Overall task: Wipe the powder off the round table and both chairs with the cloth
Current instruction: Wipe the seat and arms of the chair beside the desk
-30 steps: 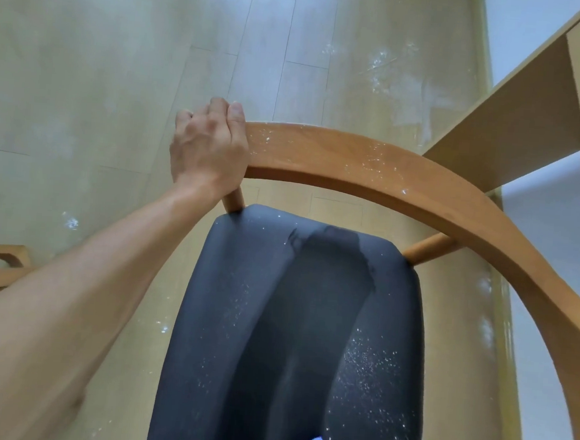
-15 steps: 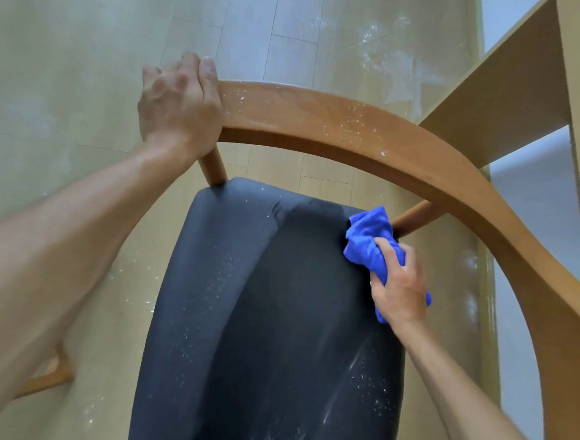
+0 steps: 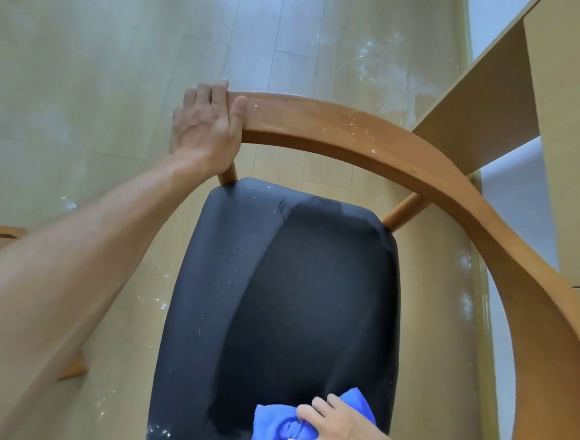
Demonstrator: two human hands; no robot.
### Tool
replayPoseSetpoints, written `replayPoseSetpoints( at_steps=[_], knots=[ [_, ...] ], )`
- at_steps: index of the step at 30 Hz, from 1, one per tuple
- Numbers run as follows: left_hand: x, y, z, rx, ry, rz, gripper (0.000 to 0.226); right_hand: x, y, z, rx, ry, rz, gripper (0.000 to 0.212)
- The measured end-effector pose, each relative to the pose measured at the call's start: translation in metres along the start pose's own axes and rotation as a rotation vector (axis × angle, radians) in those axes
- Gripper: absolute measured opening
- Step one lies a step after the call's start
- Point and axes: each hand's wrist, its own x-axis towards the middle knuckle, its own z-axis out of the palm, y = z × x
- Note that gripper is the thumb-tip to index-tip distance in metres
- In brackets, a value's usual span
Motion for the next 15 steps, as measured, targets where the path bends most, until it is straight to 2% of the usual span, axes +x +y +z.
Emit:
replayPoseSetpoints(
  at_steps=[1,3,4,5,9,13,15],
  knots=[
    [-0.001,-0.001,-0.001,0.003,-0.007,0.001,0.053,-0.001,0.016,-0.003,-0.041,0.079,-0.130,0.030],
    [-0.003,-0.001,-0.001,0.002,-0.007,0.005,0.053,-0.002,0.056,-0.023,-0.097,0.163,-0.169,0.043],
    [-0.003,-0.001,-0.001,0.001,-0.001,0.009,0.053,-0.001,0.079,-0.036,-0.091,0.222,-0.120,0.047],
    [-0.002,-0.001,-0.001,0.002,0.006,0.013,0.053,0.000,0.102,-0.045,-0.056,0.276,-0.016,0.050],
    [0.001,-0.003,0.003,0.009,0.019,0.025,0.054,-0.002,0.172,-0.063,0.173,0.444,0.591,0.056],
    [0.001,-0.005,0.005,-0.005,0.012,0.023,0.054,0.020,0.140,-0.041,0.478,0.673,1.086,0.051],
    [0.000,-0.005,0.002,-0.021,-0.014,0.023,0.056,0.021,0.116,-0.036,0.541,0.673,1.192,0.050]
  ],
)
